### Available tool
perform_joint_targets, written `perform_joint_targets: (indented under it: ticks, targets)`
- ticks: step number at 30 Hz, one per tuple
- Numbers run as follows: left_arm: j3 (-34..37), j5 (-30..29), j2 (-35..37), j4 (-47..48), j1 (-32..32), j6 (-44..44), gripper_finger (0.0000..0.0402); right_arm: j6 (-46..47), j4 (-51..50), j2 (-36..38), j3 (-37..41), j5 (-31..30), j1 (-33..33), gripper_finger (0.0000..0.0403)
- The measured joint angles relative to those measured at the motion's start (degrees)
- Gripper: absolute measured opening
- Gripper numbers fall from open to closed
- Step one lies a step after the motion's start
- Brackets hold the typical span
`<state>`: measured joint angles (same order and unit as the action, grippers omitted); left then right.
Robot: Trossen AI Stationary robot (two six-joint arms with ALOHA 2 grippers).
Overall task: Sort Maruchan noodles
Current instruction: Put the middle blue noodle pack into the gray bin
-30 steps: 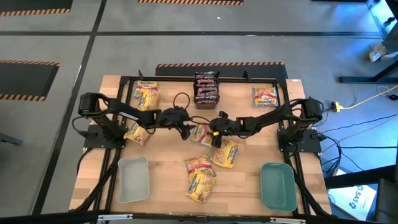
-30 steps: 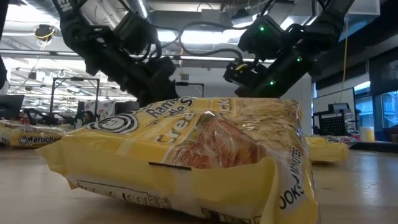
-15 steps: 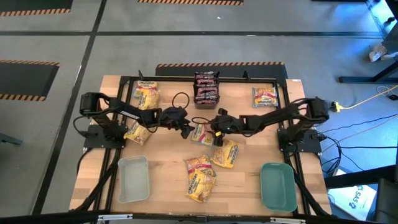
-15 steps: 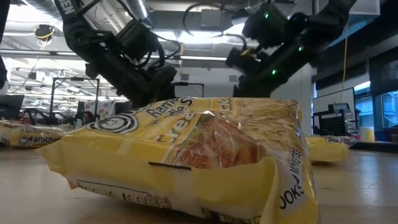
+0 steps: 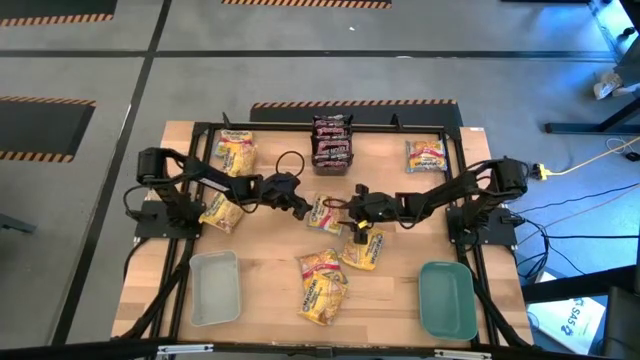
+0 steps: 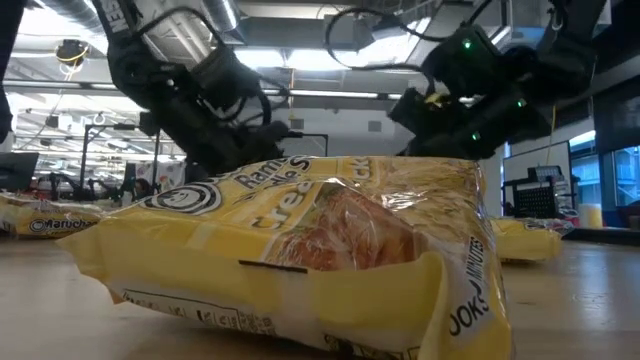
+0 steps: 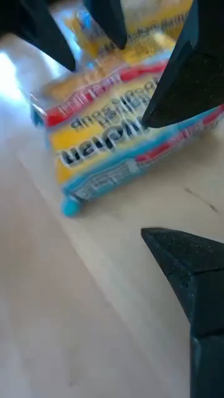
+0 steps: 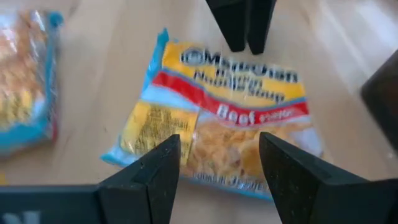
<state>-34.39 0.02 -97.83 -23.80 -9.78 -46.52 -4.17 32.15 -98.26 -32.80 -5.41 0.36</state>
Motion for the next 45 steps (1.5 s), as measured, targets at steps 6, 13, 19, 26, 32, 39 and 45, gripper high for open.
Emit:
perform_joint_targets:
  ticks: [6, 13, 19, 26, 32, 39, 45]
  targets:
    - [0.05, 4.60, -4.00, -9.27, -0.13, -2.70, 0.0272, -0.24, 2.41, -3.04, -0.15, -1.68, 0.04, 0.0207]
    - [0.05, 7.16, -4.99, -12.91, -0.48, -5.59, 0.0272, -1.05, 2.86, -3.21, -0.11, -1.92, 0.04, 0.0207]
    - [-0.06, 11.19, -5.00, -19.40, -0.35, -8.67, 0.0272, -1.83, 2.74, -3.39, -0.02, -2.80, -0.02, 0.0207]
    - [0.02, 8.70, -5.02, -17.76, 0.14, -8.98, 0.0272, -1.81, 4.08, -3.41, 0.02, -3.15, -0.02, 0.0207]
    - [0.02, 7.68, -5.02, -17.76, 0.12, -8.60, 0.0258, -1.72, 5.90, -3.41, -0.10, -3.17, -0.02, 0.0207]
    - [0.02, 8.56, -5.02, -17.95, 0.24, -5.22, 0.0196, -1.70, 8.42, -3.41, -0.20, -3.35, -0.02, 0.0207]
    - [0.00, 6.96, -5.02, -18.23, 0.24, -0.76, 0.0134, -1.20, 8.39, -3.39, -0.20, -5.51, -0.02, 0.0207]
